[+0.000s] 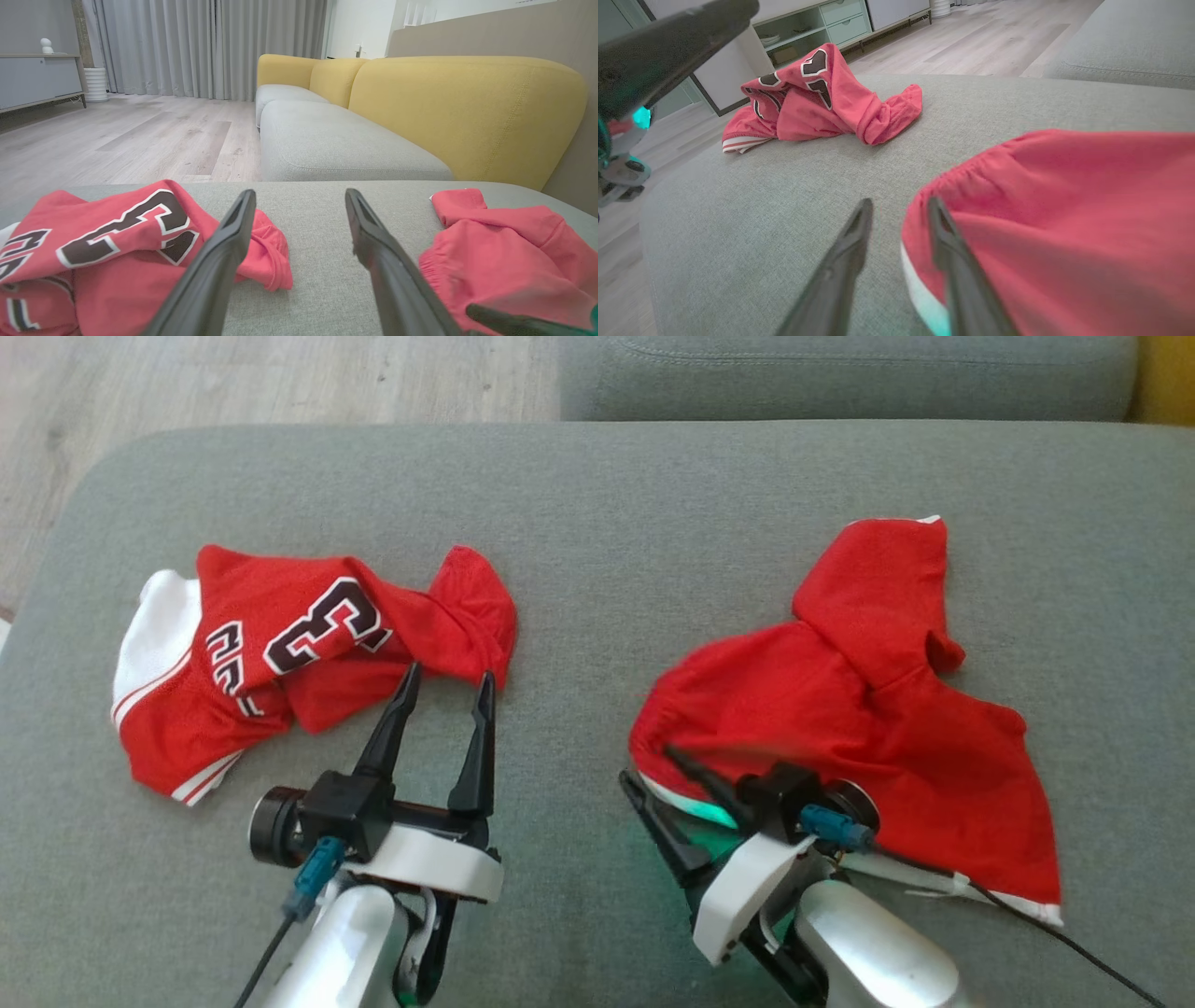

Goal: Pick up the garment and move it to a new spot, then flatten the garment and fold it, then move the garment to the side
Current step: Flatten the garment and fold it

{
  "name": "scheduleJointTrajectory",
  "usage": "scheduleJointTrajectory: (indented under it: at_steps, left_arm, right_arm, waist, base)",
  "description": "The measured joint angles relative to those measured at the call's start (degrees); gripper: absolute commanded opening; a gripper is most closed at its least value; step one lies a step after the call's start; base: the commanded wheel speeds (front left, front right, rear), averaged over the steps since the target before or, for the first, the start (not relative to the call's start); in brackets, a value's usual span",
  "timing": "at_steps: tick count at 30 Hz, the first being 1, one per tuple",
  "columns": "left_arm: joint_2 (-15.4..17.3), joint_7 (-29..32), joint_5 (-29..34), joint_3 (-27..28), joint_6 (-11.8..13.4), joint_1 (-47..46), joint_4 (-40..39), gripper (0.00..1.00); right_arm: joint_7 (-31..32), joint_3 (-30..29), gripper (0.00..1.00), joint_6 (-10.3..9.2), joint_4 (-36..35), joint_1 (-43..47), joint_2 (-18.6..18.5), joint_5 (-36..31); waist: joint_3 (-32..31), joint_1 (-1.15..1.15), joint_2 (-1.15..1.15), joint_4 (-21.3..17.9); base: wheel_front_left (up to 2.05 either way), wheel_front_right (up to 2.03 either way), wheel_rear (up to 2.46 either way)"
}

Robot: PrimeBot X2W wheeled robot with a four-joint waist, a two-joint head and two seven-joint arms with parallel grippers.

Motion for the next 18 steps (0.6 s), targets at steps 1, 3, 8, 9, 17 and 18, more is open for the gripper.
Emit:
scheduleJointTrajectory:
  at_steps: [1,3,8,9,17,18]
  left_arm:
    - [0.0,0.0,0.0,0.2,0.0,0.0,0.0,1.00]
    - [0.1,0.0,0.0,0.5,0.1,0.0,0.0,1.00]
    - [0.3,0.0,0.0,1.0,0.1,0.4,-0.2,1.00]
    - [0.3,0.0,0.0,1.2,0.1,0.7,-0.3,1.00]
    - [0.3,0.0,0.0,2.3,0.5,1.7,-1.3,1.00]
    - [0.3,0.0,0.0,2.3,0.4,1.9,-1.3,1.00]
  right_arm:
    - [0.0,0.0,1.00,0.00,0.2,-0.1,0.0,0.0]
    - [0.0,-0.6,1.00,0.00,0.6,-0.5,0.0,-0.1]
    - [-0.6,-5.5,1.00,0.00,-0.5,-0.3,-2.0,-1.2]
    - [-0.6,-7.3,1.00,0.00,-1.3,0.1,-2.9,-1.7]
    - [-1.4,-26.6,1.00,0.00,-10.7,9.7,-5.7,-7.6]
    - [-1.6,-29.7,1.00,0.00,-12.1,10.8,-5.5,-9.6]
  waist:
    - [-0.1,0.00,0.00,-0.2]
    - [-0.3,0.00,0.00,-0.7]
    - [-1.3,0.00,0.00,-2.3]
    - [-1.5,0.00,0.00,-2.7]
    - [-2.8,0.00,0.00,-6.3]
    - [-2.8,0.00,0.00,-6.7]
  base:
    - [0.00,0.00,0.00]
    - [0.00,0.00,0.00]
    - [0.00,0.00,0.00]
    - [0.00,0.00,0.00]
    - [0.00,0.00,0.00]
    - [0.00,0.00,0.00]
